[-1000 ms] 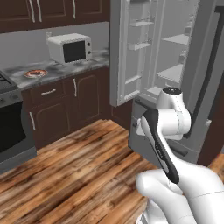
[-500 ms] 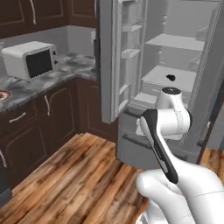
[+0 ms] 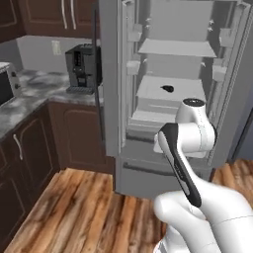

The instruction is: Place the cold items (lime and eggplant) from the fridge in one tupperware on the dining counter. Place the warm items (hot dog and kebab skewer) in the stove area in another tupperware.

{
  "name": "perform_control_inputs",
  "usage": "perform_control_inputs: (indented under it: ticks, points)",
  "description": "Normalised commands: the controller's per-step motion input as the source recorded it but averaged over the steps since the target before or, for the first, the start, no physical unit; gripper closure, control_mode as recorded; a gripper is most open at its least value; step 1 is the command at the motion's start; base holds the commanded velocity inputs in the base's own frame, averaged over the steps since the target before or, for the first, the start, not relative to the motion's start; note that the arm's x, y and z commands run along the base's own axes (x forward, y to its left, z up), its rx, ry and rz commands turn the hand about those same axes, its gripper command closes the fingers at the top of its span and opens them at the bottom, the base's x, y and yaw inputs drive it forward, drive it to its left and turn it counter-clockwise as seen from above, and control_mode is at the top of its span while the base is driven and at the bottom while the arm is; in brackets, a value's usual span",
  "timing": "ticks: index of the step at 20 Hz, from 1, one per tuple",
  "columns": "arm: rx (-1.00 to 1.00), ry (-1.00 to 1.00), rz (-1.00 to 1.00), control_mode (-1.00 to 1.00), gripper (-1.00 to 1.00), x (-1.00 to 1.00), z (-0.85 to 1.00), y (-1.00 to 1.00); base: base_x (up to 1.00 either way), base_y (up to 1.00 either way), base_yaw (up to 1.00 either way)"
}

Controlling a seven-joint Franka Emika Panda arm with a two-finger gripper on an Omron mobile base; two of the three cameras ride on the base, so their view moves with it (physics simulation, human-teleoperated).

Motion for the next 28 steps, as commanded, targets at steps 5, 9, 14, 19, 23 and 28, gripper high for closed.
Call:
perform_control_inputs:
  ticks: [5, 9, 14, 19, 23, 28]
  points:
    - [0.00, 0.00, 0.00, 1.00, -1.00, 0.00, 0.00, 0.00, 0.71, 0.46, -0.45]
    - [0.00, 0.00, 0.00, 1.00, -1.00, 0.00, 0.00, 0.00, 0.63, -0.12, -0.24]
    - [0.00, 0.00, 0.00, 1.00, -1.00, 0.00, 0.00, 0.00, 0.50, -0.23, -0.02]
    - [0.00, 0.00, 0.00, 1.00, -1.00, 0.00, 0.00, 0.00, 0.69, -0.22, -0.05]
    - [0.00, 0.00, 0.00, 1.00, -1.00, 0.00, 0.00, 0.00, 0.76, -0.13, -0.18]
    - [0.00, 0.00, 0.00, 1.00, -1.00, 0.00, 0.00, 0.00, 0.65, -0.01, -0.27]
